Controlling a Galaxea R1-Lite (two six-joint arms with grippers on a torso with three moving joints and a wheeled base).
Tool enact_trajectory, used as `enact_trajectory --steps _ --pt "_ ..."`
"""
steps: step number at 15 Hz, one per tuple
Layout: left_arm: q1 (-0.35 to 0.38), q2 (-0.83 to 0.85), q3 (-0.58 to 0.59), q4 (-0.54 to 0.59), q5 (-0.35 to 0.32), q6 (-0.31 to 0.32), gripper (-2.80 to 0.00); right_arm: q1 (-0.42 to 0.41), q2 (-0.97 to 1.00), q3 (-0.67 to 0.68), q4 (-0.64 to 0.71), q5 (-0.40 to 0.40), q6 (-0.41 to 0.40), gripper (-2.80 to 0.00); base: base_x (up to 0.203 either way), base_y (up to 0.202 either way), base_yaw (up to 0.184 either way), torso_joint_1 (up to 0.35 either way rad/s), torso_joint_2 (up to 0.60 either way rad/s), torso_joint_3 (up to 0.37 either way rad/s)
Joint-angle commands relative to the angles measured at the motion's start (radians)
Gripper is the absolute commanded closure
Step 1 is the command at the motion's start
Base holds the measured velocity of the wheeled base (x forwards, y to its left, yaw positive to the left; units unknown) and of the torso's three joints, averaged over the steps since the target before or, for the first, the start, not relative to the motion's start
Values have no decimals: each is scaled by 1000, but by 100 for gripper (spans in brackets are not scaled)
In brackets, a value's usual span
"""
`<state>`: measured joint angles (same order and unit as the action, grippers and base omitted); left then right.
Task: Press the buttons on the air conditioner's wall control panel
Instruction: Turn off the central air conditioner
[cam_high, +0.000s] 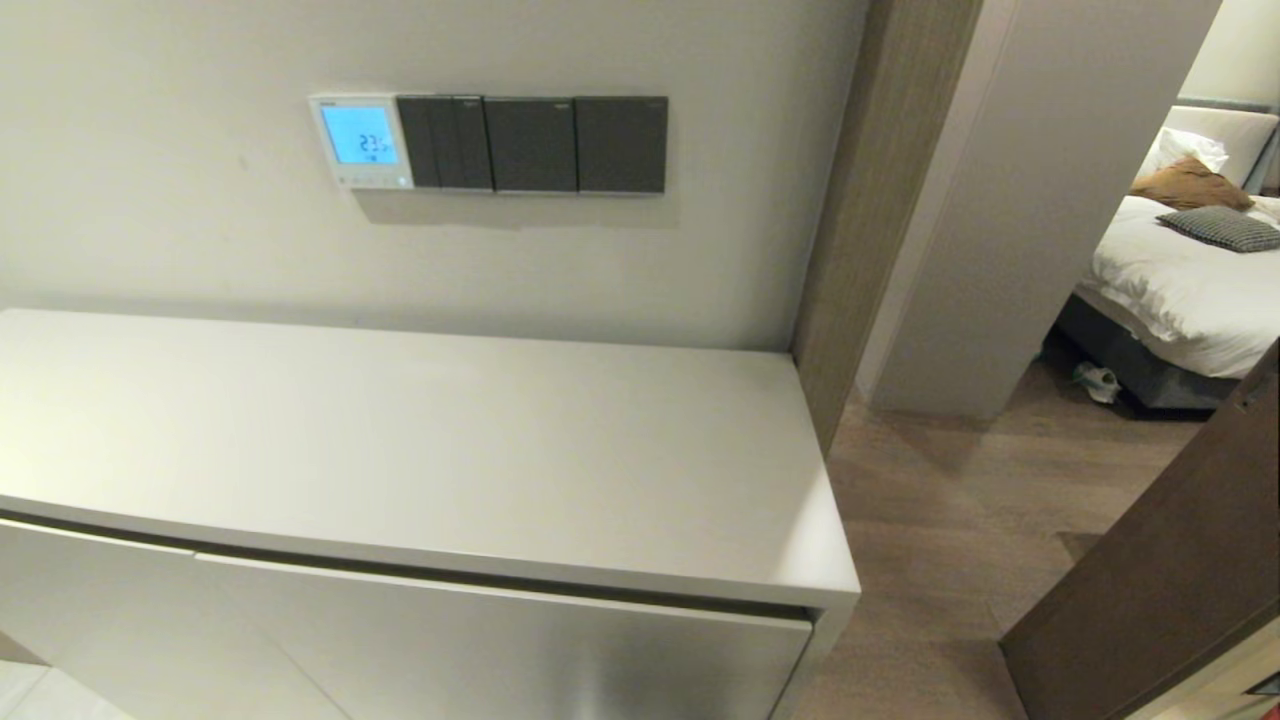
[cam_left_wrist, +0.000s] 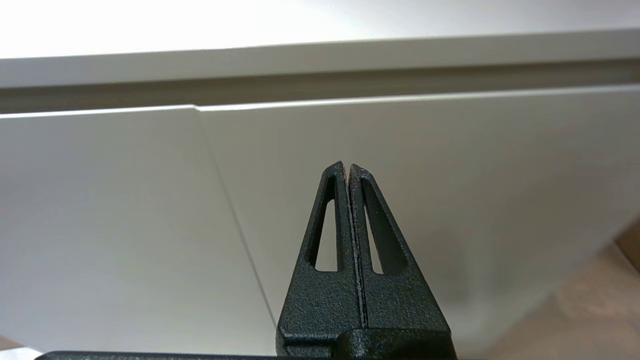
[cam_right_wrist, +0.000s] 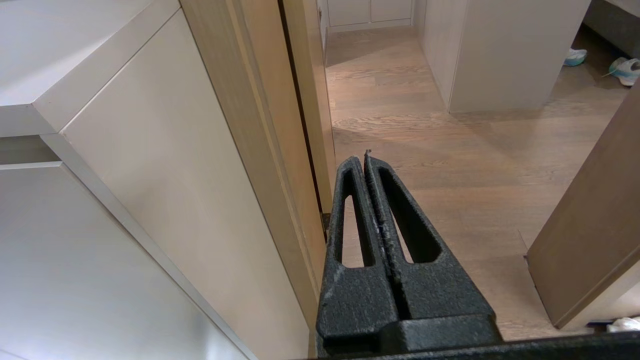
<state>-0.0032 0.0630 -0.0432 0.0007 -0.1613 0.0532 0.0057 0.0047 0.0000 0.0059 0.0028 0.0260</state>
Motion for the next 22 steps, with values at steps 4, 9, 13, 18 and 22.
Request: enact_trajectory --steps 4,9,13,18,22 --pt "2 -63 8 2 36 8 0 0 1 2 0 0 0 0 0 0 0 0 0 0" --pt "1 -62 36 -13 114 14 0 0 1 2 0 0 0 0 0 0 0 0 0 0" --pt "0 -61 43 28 137 30 0 0 1 2 0 0 0 0 0 0 0 0 0 0" --pt "0 -61 43 22 137 8 0 0 1 2 0 0 0 0 0 0 0 0 0 0" --pt "0 -61 43 22 144 -18 0 0 1 2 0 0 0 0 0 0 0 0 0 0"
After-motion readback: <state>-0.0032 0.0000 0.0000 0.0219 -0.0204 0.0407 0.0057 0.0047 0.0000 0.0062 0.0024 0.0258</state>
